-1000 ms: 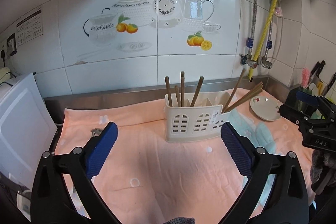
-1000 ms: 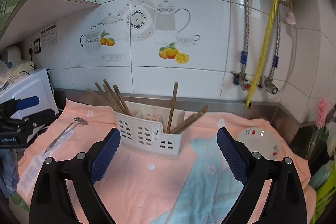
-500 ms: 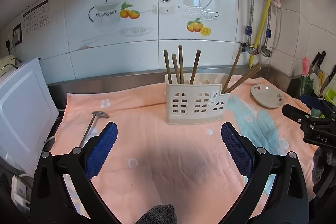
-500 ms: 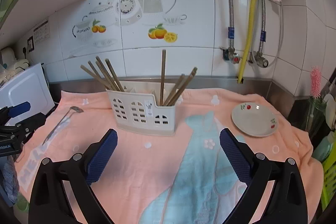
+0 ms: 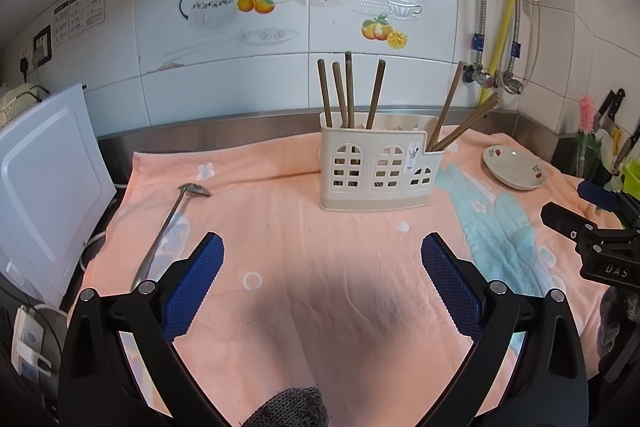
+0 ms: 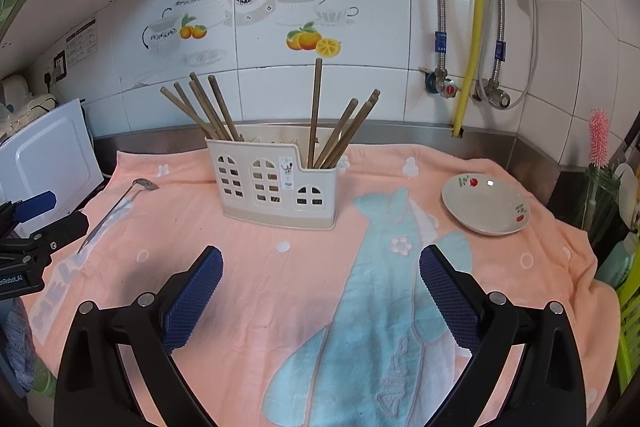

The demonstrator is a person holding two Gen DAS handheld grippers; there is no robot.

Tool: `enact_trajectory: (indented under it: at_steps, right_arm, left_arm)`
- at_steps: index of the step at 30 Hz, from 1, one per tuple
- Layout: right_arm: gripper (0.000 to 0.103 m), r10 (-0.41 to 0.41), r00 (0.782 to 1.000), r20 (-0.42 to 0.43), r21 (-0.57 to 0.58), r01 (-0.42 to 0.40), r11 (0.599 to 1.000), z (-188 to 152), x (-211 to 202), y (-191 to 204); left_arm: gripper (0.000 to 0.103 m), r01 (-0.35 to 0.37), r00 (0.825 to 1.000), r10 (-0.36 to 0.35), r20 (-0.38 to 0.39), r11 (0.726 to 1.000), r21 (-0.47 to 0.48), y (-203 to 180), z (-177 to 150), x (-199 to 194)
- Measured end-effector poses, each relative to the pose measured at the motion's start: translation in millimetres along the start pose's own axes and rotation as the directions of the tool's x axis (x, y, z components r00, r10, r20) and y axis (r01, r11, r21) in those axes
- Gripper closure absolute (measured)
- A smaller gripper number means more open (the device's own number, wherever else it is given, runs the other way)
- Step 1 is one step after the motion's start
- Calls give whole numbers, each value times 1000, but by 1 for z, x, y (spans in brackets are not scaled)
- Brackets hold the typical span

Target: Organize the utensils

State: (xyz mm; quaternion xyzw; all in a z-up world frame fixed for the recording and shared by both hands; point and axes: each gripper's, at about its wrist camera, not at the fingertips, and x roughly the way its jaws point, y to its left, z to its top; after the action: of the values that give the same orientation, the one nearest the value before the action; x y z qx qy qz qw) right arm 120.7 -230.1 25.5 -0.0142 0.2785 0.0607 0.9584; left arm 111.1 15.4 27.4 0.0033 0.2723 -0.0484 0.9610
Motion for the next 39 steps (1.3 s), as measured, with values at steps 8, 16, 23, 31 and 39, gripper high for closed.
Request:
enact_trajectory:
  at_steps: [8, 16, 23, 31, 39]
  right_arm:
    - [7, 3, 1000, -10, 15, -3, 1000, -5, 0, -1]
    - [7, 7, 1000, -16, 16, -7, 1000, -7, 2, 1]
    - [7, 10, 1000, -17, 16, -10, 1000, -8, 2, 2]
    - [7, 10, 1000, -20, 19, -9, 1000, -9, 3, 3]
    - [7, 13, 1000, -25, 18, -12, 1000, -11, 5, 5]
  left_arm:
    - [5, -3, 1000, 3, -7, 1000, 1, 0, -6, 0]
    - [5, -7, 1000, 7, -7, 1000, 4, 0, -8, -1]
    - [5, -5, 1000, 5, -7, 1000, 4, 1, -9, 0]
    - [5, -7, 1000, 7, -10, 1000, 3, 2, -10, 0]
    - [5, -3, 1000, 3, -12, 1000, 5, 1, -10, 2]
